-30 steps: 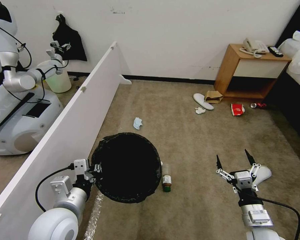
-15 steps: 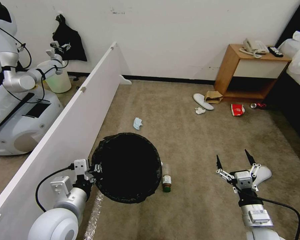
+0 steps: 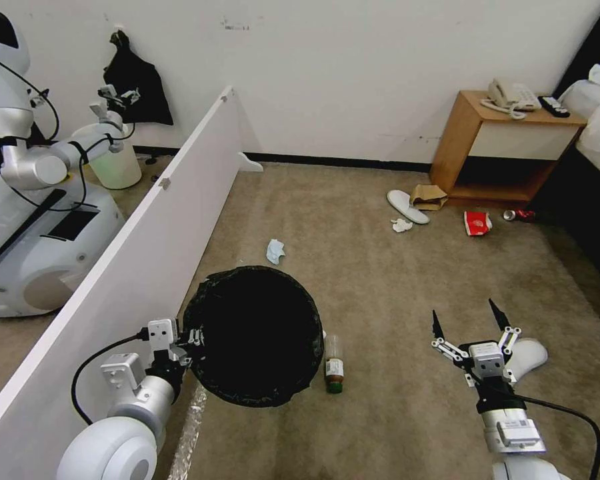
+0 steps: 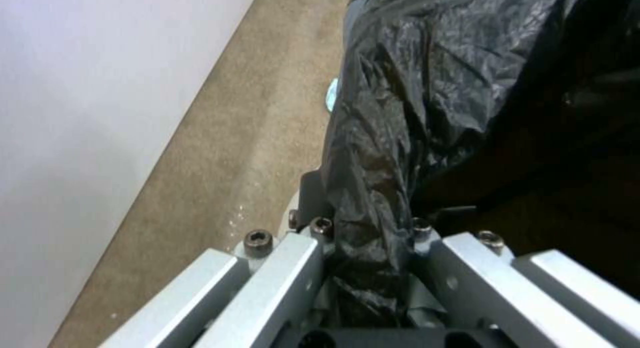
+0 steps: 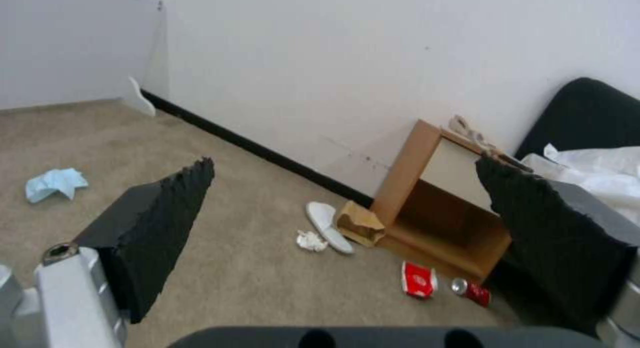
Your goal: Pick up the trash bin, then pick up the garbage from the floor and place it into the trash bin.
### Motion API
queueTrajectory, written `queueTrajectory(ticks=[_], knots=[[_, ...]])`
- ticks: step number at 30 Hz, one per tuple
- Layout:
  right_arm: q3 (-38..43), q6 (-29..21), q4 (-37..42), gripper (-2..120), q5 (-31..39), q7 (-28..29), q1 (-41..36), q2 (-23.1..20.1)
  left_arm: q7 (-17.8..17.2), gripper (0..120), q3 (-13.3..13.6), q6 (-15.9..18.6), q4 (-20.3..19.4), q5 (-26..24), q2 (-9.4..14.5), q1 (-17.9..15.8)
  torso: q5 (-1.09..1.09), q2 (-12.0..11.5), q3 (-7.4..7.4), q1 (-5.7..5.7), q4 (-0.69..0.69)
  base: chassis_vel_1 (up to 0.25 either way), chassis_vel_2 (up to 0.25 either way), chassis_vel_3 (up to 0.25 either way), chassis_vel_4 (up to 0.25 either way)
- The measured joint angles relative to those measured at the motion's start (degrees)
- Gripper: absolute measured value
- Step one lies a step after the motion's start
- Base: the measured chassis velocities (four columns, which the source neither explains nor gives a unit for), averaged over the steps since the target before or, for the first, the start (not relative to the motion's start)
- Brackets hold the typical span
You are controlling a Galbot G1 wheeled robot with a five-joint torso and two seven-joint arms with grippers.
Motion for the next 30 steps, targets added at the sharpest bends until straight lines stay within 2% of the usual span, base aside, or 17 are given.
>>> queueTrajectory(ticks=[30], knots=[[-0.16, 0.04, -0.51, 100, -0.06, 0.05, 0.12, 0.00, 0.24, 2, 0.10, -0.29, 0.24, -0.22, 0.07, -0.25, 0.00, 0.00, 0.00, 0.01, 0.00, -0.105, 0.111, 0.098, -0.105]])
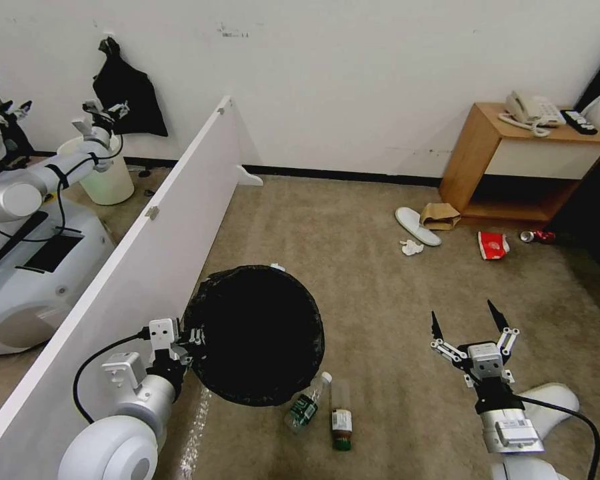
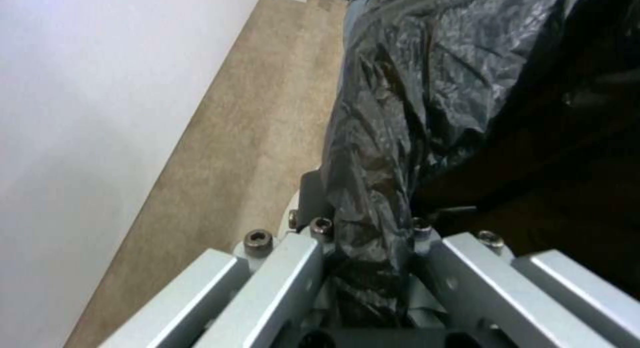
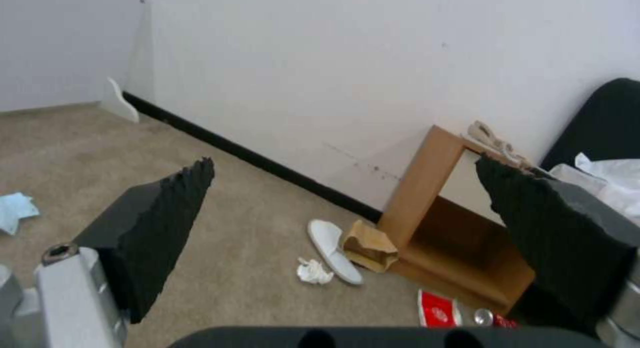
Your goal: Pick up the trash bin, then pick up the garbage from the floor and place it into the trash bin.
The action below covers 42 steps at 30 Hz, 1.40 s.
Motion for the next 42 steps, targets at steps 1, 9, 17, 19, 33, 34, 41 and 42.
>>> queueTrajectory(ticks=[1, 9, 17, 19, 33, 34, 41, 42], knots=[[0.00, 0.23, -0.10, 100, -0.01, 0.01, 0.00, 0.00, 0.00, 2, 0.00, -0.01, 0.00, 0.00, 0.00, 0.01, -0.01, 0.00, 0.00, 0.00, 0.00, -0.103, 0.084, 0.097, -0.091], [-0.02, 0.89, -0.85, 100, -0.07, 0.05, -0.06, 0.00, 0.00, 2, -0.05, -0.08, -0.06, 0.00, 0.02, 0.14, 0.00, 0.00, 0.00, 0.00, 0.01, -0.057, 0.052, 0.055, -0.056], [-0.65, -2.49, -3.04, 100, -1.48, 0.48, 0.62, 0.00, -0.17, 2, 0.63, 0.12, 0.57, -0.90, 2.15, -1.52, -0.01, 0.00, 0.00, 0.00, -0.03, 0.000, 0.000, 0.000, 0.000], [-1.19, -3.49, -3.27, 100, -1.51, 0.89, 0.56, 0.00, -0.25, 2, 0.75, 0.27, 0.72, -1.38, 2.58, -1.74, -0.03, 0.00, 0.00, 0.00, -0.04, 0.000, 0.000, 0.000, 0.000], [-14.59, -15.79, -8.67, 100, 8.69, 13.87, 0.28, -3.71, -1.12, 2, 0.26, 0.71, 1.63, -4.07, 4.44, -2.18, 0.01, 0.00, 0.00, 0.00, 0.01, 0.000, 0.000, 0.000, 0.000], [-15.05, -17.30, -8.68, 100, 11.89, 15.28, 0.57, -7.36, -1.40, 2, 0.17, 0.80, 1.94, -4.83, 4.92, -2.49, 0.01, 0.00, 0.00, 0.00, 0.01, 0.000, 0.000, 0.000, 0.000], [-13.53, -20.83, -8.76, 100, 25.55, 20.41, -0.70, -29.13, -2.85, 2, -0.11, 1.39, 3.51, -10.32, 8.30, -4.95, 0.01, 0.00, 0.00, 0.00, 0.00, 0.000, 0.000, 0.000, 0.000], [-13.53, -20.83, -8.76, 100, 25.55, 20.41, -0.70, -29.13, -2.85, 2, -0.11, 1.39, 3.51, -10.32, 8.30, -4.95, 0.01, 0.00, 0.00, 0.00, 0.00, 0.000, 0.000, 0.000, 0.000]])
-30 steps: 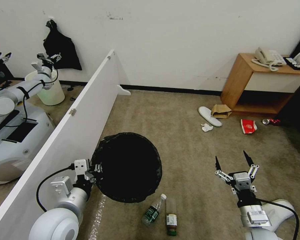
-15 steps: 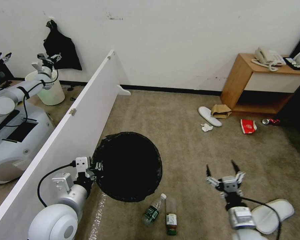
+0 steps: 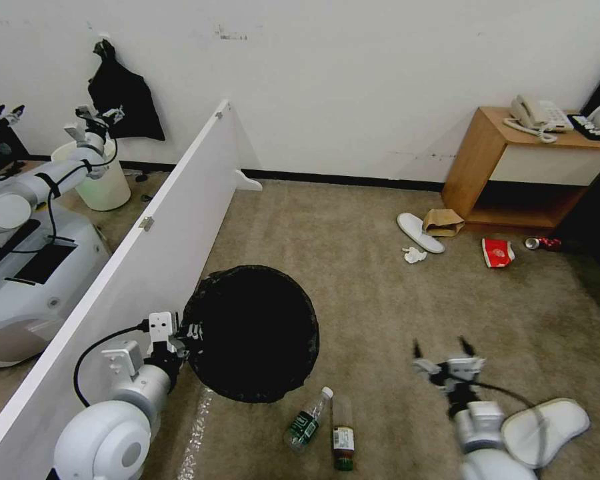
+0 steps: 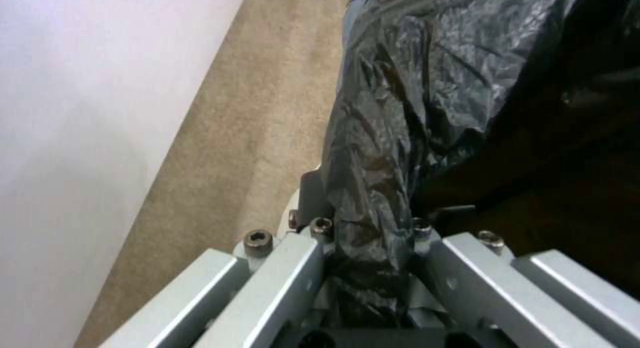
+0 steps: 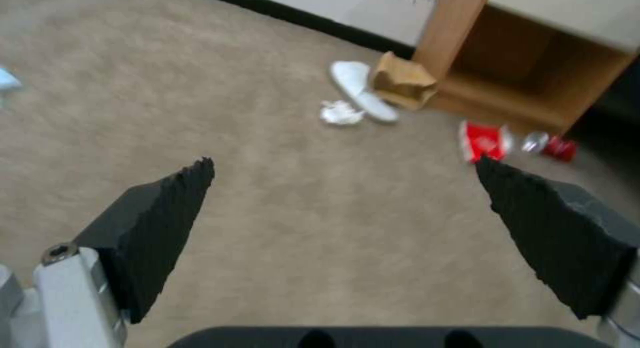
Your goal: Pick up the trash bin, then pick up the garbage from the floor and place it into the trash bin.
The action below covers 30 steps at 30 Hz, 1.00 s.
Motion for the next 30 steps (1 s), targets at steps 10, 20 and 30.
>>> queueTrajectory(ticks=[10, 20, 30], knots=[[-4.46, -2.36, -1.32, 100, 7.31, 4.27, 0.17, -9.32, 0.69, 2, 2.13, -0.42, 4.43, -1.15, 1.94, -2.73, 0.01, 0.00, 0.00, 0.00, 0.01, 0.000, 0.000, 0.000, 0.000], [-16.63, -6.26, -1.29, 100, 11.60, 8.39, 7.54, -11.79, 1.22, 2, 2.60, -0.69, 6.25, -0.84, 1.70, -2.60, -0.02, 0.00, 0.00, 0.00, 0.02, 0.000, 0.000, 0.000, 0.000], [-26.18, -9.40, -0.44, 100, 16.19, 11.97, 11.87, -15.42, 2.01, 2, 1.73, -1.51, 7.25, -0.75, 1.61, -2.23, -0.02, 0.00, 0.00, 0.00, -0.01, 0.000, 0.000, 0.000, 0.000]])
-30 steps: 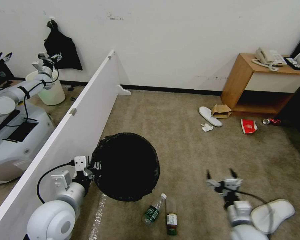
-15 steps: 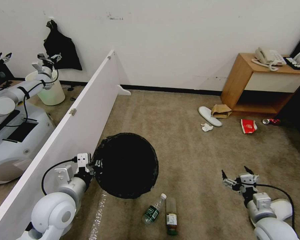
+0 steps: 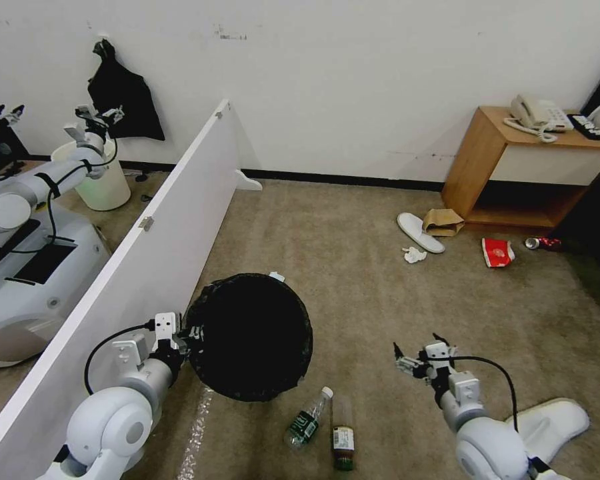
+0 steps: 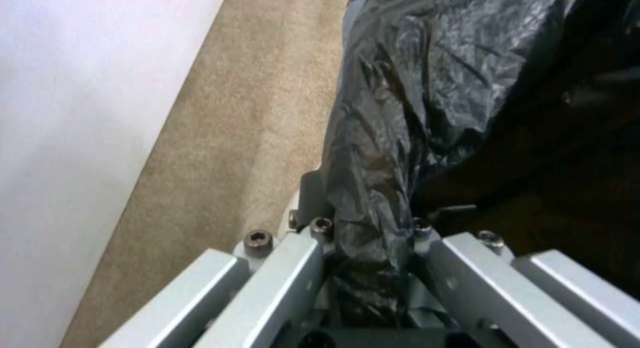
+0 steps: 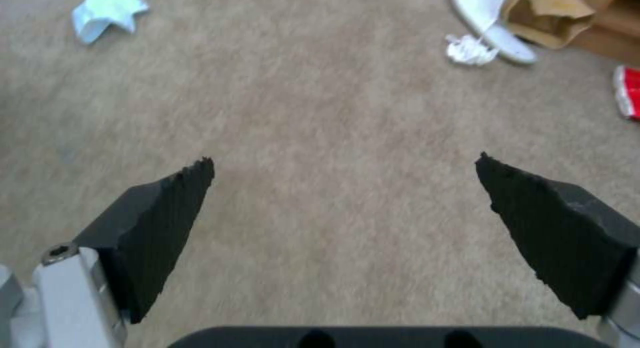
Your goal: Pick up the trash bin, then pick up the garbage from the floor and place it into the trash bin.
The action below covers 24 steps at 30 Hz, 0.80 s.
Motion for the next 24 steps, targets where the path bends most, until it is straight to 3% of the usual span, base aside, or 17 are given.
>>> queueTrajectory(ticks=[7, 14, 17, 20, 24], knots=[[-5.38, -1.55, 1.66, 100, 3.73, 2.26, 2.20, -4.39, 0.36, 2, -0.02, -0.28, 0.51, 0.40, -0.82, 0.17, 0.01, 0.00, 0.00, 0.00, 0.01, 0.000, 0.000, 0.000, 0.000], [-8.50, -3.13, 2.58, 100, 6.15, 3.79, 3.99, -5.66, 0.42, 2, -0.34, -0.44, 1.03, 0.49, -1.42, 0.06, 0.01, 0.00, 0.00, 0.00, 0.01, 0.000, 0.000, 0.000, 0.000], [-14.84, -6.36, 2.86, 100, 12.75, 7.70, 9.41, -5.18, 0.60, 2, -0.92, -0.74, 1.82, 0.14, -1.57, 0.24, 0.01, 0.00, 0.00, 0.00, -0.01, 0.000, 0.000, 0.000, 0.000], [-16.81, -6.84, 2.76, 100, 14.85, 8.82, 11.66, -4.73, 0.60, 2, -1.07, -0.79, 2.07, -0.09, -1.62, 0.25, 0.02, 0.00, 0.00, 0.00, 0.02, 0.000, 0.000, 0.000, 0.000], [-24.54, -7.87, 1.28, 100, 23.64, 13.51, 21.12, -2.16, 0.62, 2, -1.65, -1.08, 2.54, -0.83, -1.51, 0.31, 0.01, 0.00, 0.00, 0.00, 0.03, 0.000, 0.000, 0.000, 0.000]])
